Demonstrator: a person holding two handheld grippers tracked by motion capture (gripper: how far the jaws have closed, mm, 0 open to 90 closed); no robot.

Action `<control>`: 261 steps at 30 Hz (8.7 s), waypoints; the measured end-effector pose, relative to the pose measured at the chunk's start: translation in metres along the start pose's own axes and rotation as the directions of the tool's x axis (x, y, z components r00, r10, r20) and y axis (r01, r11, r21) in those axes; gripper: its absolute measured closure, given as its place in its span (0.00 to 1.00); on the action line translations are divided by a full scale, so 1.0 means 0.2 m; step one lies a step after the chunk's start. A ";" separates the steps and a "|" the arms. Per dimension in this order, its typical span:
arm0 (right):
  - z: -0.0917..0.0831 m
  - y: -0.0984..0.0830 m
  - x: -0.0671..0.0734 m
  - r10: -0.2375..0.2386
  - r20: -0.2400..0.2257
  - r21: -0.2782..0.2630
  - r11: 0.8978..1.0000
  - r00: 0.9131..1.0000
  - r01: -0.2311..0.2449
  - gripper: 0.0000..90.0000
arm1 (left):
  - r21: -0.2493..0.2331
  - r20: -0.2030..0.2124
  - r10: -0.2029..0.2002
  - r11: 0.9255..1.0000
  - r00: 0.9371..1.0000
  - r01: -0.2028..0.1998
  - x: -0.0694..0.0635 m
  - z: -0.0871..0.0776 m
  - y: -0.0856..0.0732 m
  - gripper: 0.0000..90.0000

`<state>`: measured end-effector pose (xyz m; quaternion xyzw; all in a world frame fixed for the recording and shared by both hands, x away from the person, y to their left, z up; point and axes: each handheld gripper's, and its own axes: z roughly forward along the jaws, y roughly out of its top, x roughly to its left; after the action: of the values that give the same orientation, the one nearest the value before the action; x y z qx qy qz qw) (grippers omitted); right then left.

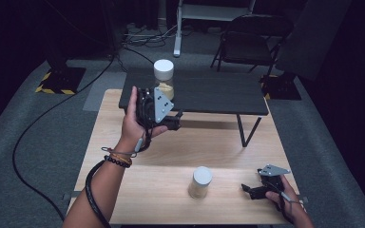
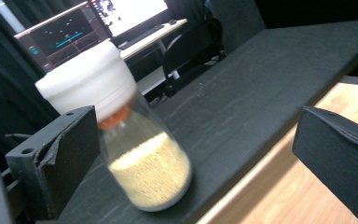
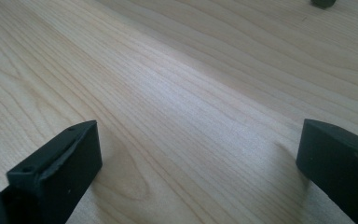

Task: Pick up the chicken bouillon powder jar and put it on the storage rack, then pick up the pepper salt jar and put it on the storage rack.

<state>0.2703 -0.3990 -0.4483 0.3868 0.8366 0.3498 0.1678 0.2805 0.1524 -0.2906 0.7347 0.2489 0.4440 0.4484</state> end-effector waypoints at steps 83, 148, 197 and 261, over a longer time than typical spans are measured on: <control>0.00 0.00 0.00 -0.002 -0.002 0.000 1.000 1.000 0.002 0.00 | 0.532 0.086 -0.290 0.822 0.953 0.202 -0.14 -0.10 -0.85 0.02; -0.24 -0.01 0.08 -0.026 0.068 -0.202 0.979 0.997 0.039 0.01 | 0.567 0.107 -0.427 0.768 0.898 0.298 0.01 -0.09 -0.92 0.01; -0.15 0.08 0.30 -0.144 -0.042 -0.264 0.956 0.989 0.128 0.01 | 0.566 0.100 -0.428 0.767 0.898 0.303 0.00 -0.09 -0.92 0.01; 0.25 0.12 0.56 -0.064 -0.261 -0.364 0.931 0.963 -0.037 0.33 | 0.566 0.102 -0.426 0.768 0.899 0.300 0.00 -0.09 -0.92 0.01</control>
<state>0.2389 -0.2804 -0.4670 0.2920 0.7746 0.5471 0.1242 0.2708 0.2481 -0.4481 0.8130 0.4487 0.1744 0.3275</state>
